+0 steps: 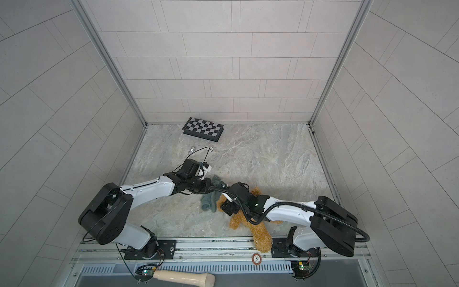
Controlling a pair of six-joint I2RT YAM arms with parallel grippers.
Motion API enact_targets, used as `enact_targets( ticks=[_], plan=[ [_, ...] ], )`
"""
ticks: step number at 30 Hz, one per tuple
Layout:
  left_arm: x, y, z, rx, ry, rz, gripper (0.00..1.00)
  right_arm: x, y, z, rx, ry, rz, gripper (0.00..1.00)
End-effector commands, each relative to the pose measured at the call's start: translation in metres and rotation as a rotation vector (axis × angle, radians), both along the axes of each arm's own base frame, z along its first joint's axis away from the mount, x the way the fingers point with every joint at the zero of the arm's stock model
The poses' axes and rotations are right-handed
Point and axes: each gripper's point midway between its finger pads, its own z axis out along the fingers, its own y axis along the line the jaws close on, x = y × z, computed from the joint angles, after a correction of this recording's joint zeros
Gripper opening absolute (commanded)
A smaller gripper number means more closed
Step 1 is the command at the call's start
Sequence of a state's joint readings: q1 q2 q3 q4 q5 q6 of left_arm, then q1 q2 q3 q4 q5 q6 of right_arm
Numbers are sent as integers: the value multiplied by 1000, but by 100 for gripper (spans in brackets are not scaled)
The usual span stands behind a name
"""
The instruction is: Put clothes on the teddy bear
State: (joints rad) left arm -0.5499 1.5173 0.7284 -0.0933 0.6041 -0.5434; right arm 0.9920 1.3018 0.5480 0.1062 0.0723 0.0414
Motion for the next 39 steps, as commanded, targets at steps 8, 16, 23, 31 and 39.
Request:
enact_targets(
  ticks=[8, 16, 23, 31, 39],
  plan=[
    [2, -1, 6, -19, -16, -1, 0, -8, -9, -4, 54, -16, 9, 99],
    [4, -1, 14, -35, -41, 14, 0, -7, -15, -46, -91, 85, -19, 99],
    [2, -1, 22, -49, -56, -4, 0, -4, -16, -51, -149, 122, -34, 70],
    [-7, -1, 35, -76, -72, -37, 0, -2, -13, -16, -16, 18, -27, 0],
    [-11, -8, 61, -126, -110, -45, 0, -26, 14, 34, 304, -119, 185, 0]
  ],
)
